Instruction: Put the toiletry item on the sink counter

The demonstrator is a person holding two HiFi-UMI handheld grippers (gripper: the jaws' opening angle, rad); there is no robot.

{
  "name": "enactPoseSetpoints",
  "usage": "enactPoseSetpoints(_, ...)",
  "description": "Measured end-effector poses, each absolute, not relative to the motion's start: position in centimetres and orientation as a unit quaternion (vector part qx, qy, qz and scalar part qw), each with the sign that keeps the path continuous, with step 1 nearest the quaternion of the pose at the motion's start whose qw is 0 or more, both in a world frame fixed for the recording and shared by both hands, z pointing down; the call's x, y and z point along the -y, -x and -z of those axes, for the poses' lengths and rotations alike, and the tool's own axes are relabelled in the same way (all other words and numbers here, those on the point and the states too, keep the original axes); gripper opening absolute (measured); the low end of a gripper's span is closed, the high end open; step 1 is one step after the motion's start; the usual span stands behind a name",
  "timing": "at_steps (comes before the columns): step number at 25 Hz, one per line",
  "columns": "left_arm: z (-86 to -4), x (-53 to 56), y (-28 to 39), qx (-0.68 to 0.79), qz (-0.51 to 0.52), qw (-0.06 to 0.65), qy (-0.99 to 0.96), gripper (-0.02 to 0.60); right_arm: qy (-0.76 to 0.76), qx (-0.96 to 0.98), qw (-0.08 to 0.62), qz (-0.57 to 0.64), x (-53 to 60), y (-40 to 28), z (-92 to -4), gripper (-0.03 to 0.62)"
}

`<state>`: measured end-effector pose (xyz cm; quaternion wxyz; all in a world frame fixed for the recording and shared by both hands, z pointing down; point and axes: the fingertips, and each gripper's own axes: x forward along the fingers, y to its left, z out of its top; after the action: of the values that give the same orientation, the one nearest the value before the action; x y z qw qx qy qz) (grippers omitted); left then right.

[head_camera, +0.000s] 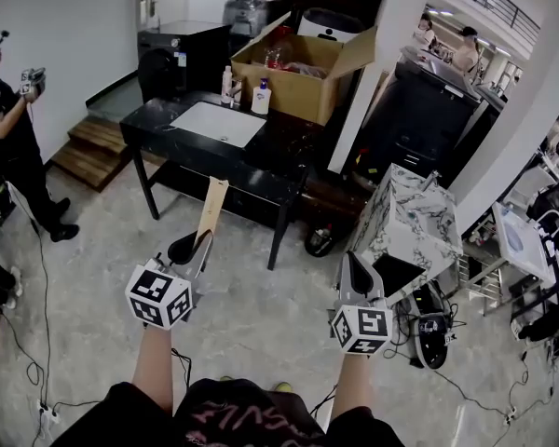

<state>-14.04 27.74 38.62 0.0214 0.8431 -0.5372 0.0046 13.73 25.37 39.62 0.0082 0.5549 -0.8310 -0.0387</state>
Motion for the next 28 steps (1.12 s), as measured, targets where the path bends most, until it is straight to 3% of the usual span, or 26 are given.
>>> enactPoseSetpoints(14,-38.7,-25.7,16.4,0.527,-0.001,0.013,-0.85,0.032,-0.573,0.819,0.01,0.037,-24.6,-12.1,-39.9,0.012)
enactPoseSetpoints(28,-39.9,-17.9,15.6,0.529,-0.016,0.016,-0.848,0.032,-0.575,0.818,0.009,0.027,-16.2,-13.3,-41.3,0.012)
